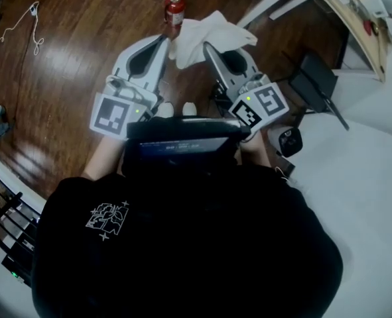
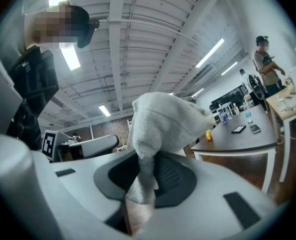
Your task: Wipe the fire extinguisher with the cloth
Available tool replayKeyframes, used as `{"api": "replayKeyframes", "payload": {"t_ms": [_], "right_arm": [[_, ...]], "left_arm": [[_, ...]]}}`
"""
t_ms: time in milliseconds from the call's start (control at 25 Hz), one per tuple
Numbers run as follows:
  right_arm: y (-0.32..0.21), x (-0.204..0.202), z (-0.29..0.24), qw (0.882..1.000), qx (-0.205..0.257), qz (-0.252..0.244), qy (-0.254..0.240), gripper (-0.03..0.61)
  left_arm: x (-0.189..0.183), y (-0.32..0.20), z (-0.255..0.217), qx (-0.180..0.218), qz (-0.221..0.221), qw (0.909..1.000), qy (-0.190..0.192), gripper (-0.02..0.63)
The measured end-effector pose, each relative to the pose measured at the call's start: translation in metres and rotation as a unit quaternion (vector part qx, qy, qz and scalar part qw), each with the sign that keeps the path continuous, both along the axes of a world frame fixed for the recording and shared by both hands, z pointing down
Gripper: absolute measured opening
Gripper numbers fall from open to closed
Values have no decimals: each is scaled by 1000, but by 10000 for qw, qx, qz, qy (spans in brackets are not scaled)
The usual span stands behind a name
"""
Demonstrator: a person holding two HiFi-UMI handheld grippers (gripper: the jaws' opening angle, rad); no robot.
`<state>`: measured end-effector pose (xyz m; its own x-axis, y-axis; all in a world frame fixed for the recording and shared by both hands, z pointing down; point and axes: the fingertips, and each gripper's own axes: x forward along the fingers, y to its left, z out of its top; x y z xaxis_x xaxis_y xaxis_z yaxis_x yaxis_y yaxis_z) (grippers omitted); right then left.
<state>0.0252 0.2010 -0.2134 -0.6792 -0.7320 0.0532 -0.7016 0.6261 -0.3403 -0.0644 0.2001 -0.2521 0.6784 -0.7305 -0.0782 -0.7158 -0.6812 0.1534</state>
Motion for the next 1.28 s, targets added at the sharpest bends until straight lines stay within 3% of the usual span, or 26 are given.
{"api": "replayKeyframes", "payload": {"t_ms": [1280], "right_arm": [[4, 6, -10, 9989, 168, 404, 197, 95]], "left_arm": [[1, -1, -5, -60, 70, 9999, 95, -2]]}}
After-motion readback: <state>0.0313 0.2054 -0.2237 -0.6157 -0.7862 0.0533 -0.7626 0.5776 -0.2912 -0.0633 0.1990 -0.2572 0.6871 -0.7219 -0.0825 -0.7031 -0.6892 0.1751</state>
